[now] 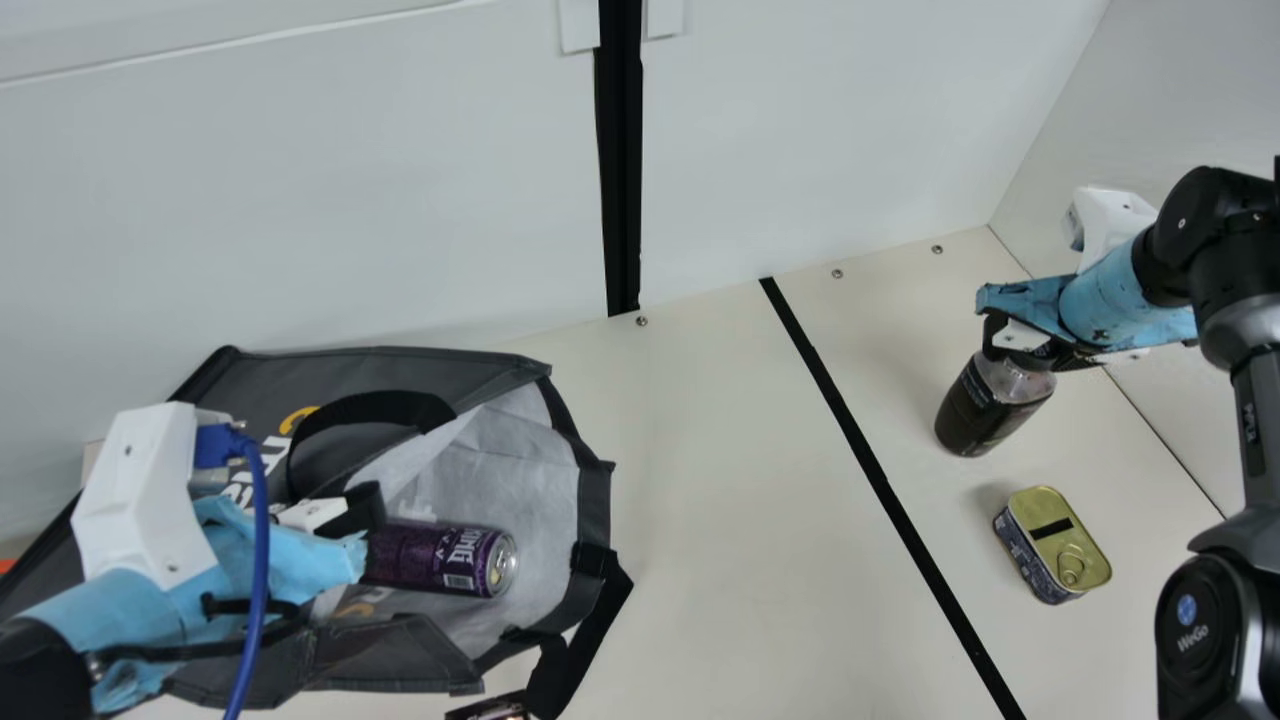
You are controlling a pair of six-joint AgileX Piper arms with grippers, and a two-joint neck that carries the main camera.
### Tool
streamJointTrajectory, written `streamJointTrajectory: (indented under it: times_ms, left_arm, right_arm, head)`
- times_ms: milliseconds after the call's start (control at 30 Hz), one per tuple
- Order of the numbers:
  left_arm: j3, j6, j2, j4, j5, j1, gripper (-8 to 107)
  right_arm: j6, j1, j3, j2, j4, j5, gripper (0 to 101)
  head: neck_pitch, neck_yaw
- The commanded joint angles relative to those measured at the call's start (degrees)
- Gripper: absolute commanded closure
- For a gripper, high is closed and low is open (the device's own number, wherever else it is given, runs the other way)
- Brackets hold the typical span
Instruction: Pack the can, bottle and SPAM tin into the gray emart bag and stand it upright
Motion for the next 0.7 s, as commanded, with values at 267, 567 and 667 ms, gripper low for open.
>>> streamJointTrajectory:
  times_ms: [267, 567, 667]
  left_arm:
    - [0.0, 0.0, 0.0, 0.0, 0.0, 0.0, 107]
    - [0.0, 0.0, 0.0, 0.0, 0.0, 0.0, 107]
    - [0.0, 0.0, 0.0, 0.0, 0.0, 0.0, 107]
  right_arm:
    - [-3.5, 0.9, -3.0, -0.2, 2.2, 0.8, 101]
    - [-7.1, 2.9, -3.9, -0.6, 3.6, 0.8, 101]
    - [-8.3, 3.6, -4.1, -0.9, 3.9, 0.8, 101]
  head:
    - [-1.3, 0.0]
    - [-1.3, 0.0]
    - [-1.3, 0.0]
